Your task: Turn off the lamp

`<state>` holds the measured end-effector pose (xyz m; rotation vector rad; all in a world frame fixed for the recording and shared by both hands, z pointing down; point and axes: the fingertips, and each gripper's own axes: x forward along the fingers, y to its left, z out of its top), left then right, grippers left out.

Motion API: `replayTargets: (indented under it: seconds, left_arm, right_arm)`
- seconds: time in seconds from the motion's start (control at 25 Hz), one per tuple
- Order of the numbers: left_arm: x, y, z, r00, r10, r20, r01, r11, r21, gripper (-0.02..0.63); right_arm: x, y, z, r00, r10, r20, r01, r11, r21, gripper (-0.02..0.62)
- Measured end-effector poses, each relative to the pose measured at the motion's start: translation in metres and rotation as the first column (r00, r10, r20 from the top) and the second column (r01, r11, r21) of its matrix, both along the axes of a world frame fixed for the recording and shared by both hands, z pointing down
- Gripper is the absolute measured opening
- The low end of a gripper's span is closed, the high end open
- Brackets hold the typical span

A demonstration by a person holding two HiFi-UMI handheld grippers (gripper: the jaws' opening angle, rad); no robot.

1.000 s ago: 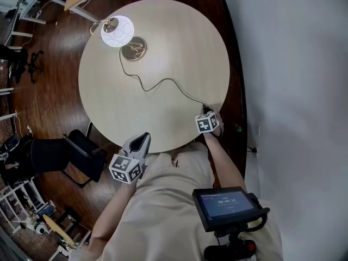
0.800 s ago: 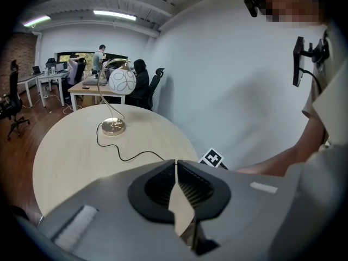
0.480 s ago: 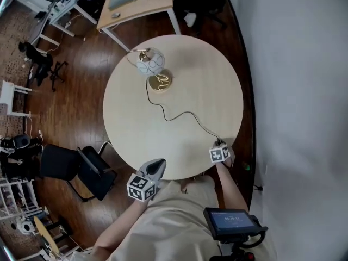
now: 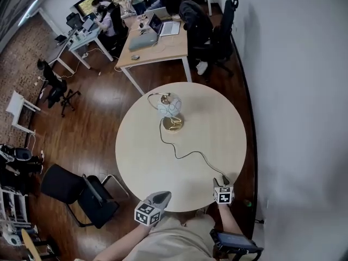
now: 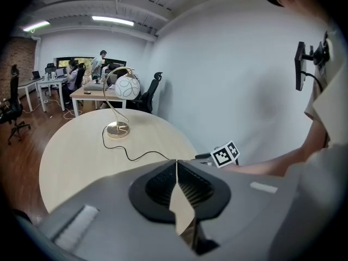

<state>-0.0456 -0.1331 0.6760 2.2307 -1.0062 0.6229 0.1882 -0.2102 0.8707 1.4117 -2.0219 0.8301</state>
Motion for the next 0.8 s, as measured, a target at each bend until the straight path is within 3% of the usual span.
replayTargets:
  seconds: [0.2,0.44,0.56,0.8]
  left_arm:
    - [-0.029,-0.016,0.005,0.998,0.021,-0.059,-0.018,0.999,0.043,0.000]
    - [-0.084,-0.023,-0.023,0.990,0.065,-0.128,-0.051,0.993,0.109,0.000]
    - [-0.120,-0.016,-0.032,0.983,0.067,-0.170,-0.045,0.990,0.130,0.000]
    - [-0.197,0.008,-0.032,0.964,0.042,-0.261,-0.017,0.995,0.099,0.000]
  right_arm:
    - [-0.027,-0.006,-0.038,0.999,0.009,-0.031,-0.006,0.995,0.102,0.168]
    - [-0.076,0.009,-0.123,0.992,0.124,0.014,-0.124,0.969,0.214,0.120]
    - [-0.127,0.022,-0.143,0.990,0.126,0.056,-0.136,0.961,0.239,0.110]
    - [-0.249,0.050,-0.157,0.998,0.025,0.058,-0.039,0.970,0.239,0.099]
